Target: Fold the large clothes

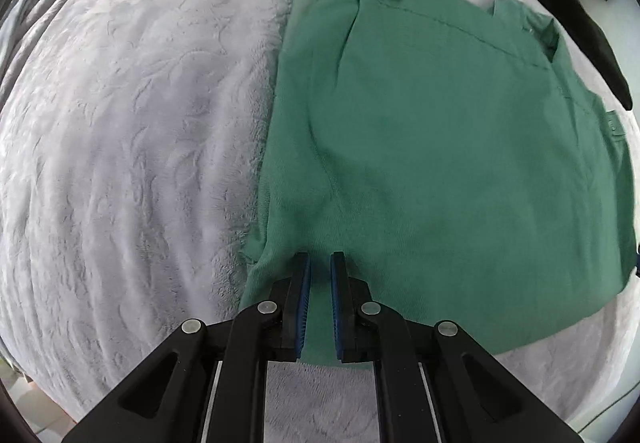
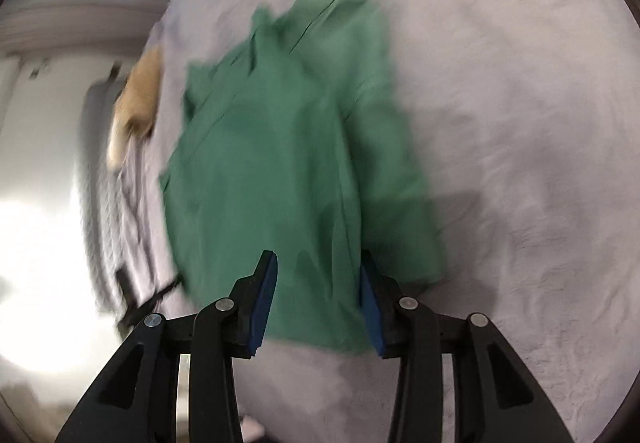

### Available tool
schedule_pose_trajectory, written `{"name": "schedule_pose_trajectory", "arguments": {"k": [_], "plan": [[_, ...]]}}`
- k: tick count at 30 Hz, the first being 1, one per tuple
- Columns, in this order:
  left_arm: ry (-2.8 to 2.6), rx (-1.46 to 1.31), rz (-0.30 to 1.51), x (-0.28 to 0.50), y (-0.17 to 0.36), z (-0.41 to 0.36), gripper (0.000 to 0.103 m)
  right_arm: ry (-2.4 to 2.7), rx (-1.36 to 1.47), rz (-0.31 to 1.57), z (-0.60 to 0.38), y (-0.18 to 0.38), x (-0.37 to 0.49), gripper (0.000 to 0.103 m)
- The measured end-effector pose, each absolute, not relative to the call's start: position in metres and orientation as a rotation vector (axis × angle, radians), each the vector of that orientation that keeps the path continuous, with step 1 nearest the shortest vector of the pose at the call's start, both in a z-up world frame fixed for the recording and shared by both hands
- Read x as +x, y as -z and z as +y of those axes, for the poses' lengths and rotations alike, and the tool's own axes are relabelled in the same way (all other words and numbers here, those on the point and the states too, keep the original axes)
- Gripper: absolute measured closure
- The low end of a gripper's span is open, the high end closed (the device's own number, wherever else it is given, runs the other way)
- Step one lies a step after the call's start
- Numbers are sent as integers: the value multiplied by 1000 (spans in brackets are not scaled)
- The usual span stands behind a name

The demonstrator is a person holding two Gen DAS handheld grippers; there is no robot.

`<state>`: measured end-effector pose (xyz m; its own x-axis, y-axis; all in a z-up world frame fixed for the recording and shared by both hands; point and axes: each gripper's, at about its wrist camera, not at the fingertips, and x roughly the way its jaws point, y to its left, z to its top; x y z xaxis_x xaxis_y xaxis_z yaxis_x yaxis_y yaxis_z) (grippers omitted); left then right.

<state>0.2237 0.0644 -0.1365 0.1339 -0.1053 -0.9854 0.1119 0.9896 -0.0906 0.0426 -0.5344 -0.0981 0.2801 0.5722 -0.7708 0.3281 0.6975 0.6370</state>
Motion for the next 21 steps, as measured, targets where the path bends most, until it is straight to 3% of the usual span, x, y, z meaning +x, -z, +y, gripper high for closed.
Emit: {"name": "schedule_pose_trajectory", "arguments": {"k": [5, 6, 9, 16, 21], "plan": [[141, 10, 1437, 227, 141, 57, 93, -242, 919, 1315, -543, 107, 32, 59], [140, 21, 1439, 230, 144, 53, 93, -277, 906, 1320, -539, 106, 32, 63], [138, 35, 1444, 229, 149, 51, 93, -152, 731, 1431, -538, 115, 28, 89], [108, 50, 1437, 225, 137, 52, 93, 220, 690, 1367, -549, 96, -6, 89], [81, 35, 1364, 215, 113, 61, 93, 164, 671, 1226, -507, 55, -12, 89]]}}
